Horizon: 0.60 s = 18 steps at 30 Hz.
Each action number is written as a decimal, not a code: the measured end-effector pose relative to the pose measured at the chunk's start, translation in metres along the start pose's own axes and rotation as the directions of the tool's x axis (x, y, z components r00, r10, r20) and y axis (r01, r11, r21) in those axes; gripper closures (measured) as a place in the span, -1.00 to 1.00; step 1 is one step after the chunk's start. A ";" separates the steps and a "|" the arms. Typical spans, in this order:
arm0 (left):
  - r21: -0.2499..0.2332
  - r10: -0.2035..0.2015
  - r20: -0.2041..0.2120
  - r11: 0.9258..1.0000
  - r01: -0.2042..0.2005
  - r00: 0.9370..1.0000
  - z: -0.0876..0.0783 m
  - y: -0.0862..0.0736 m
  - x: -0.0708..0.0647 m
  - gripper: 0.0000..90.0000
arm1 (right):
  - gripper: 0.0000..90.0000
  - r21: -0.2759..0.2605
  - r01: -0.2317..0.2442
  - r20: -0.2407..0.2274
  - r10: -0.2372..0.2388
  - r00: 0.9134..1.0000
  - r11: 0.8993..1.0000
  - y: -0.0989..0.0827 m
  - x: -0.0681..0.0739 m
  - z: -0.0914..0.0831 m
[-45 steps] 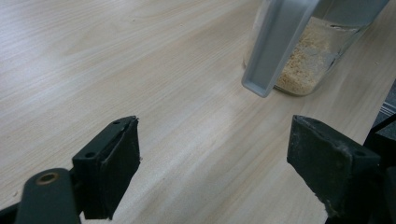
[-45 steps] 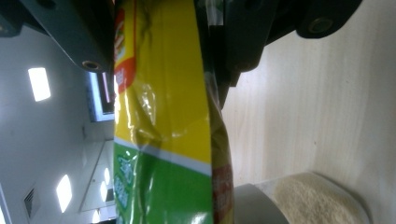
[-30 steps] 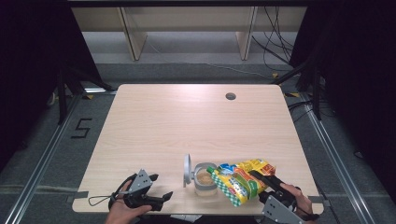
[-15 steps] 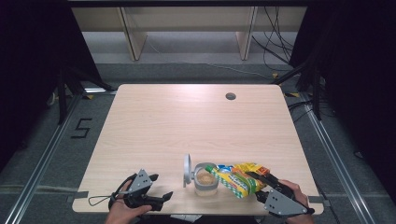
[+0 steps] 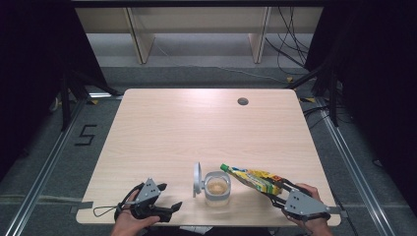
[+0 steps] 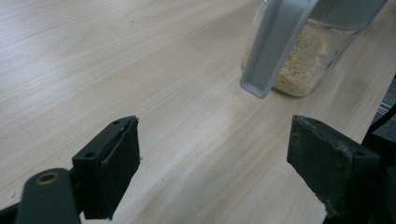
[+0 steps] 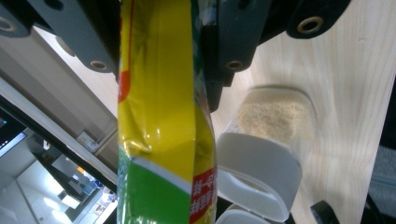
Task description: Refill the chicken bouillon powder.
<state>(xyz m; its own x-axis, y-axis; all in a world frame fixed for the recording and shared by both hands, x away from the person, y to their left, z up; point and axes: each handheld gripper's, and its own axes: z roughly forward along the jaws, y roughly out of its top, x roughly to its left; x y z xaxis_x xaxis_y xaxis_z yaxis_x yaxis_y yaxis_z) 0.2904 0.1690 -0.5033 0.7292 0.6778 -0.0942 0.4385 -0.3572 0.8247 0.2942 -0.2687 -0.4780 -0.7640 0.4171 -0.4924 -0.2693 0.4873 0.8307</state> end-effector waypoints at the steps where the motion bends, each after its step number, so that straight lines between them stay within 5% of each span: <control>1: -0.001 0.001 -0.001 1.000 -0.001 1.000 0.000 0.000 0.000 -0.63 | 0.58 -0.005 -0.030 -0.002 0.030 1.000 1.000 -0.001 -0.001 0.000; 6: -0.003 -0.001 0.004 1.000 0.001 1.000 0.000 0.000 0.000 -0.63 | 0.59 -0.049 -0.125 -0.006 0.125 0.992 0.991 -0.009 -0.013 0.006; 8: -0.004 0.013 0.005 1.000 -0.013 1.000 0.000 0.000 0.001 -0.63 | 0.60 -0.056 -0.191 -0.008 0.190 0.982 0.980 -0.012 -0.016 0.008; 12: -0.008 -0.008 0.002 1.000 0.008 1.000 0.001 0.000 -0.001 -0.63 | 0.60 -0.077 -0.194 0.014 0.196 0.981 0.978 -0.020 -0.028 0.014; 18: 0.000 0.002 0.000 1.000 -0.002 1.000 0.000 0.000 0.000 -0.63 | 0.60 -0.073 -0.273 0.031 0.276 0.961 0.959 -0.031 -0.036 0.025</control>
<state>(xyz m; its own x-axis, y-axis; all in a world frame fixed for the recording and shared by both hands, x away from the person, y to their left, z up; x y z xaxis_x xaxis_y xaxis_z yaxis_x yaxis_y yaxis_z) 0.2908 0.1690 -0.5038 0.7298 0.6773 -0.0926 0.4370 -0.3582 0.8251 0.3451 -0.2799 -0.4926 -0.7898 0.5593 -0.2518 -0.0922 0.2977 0.9502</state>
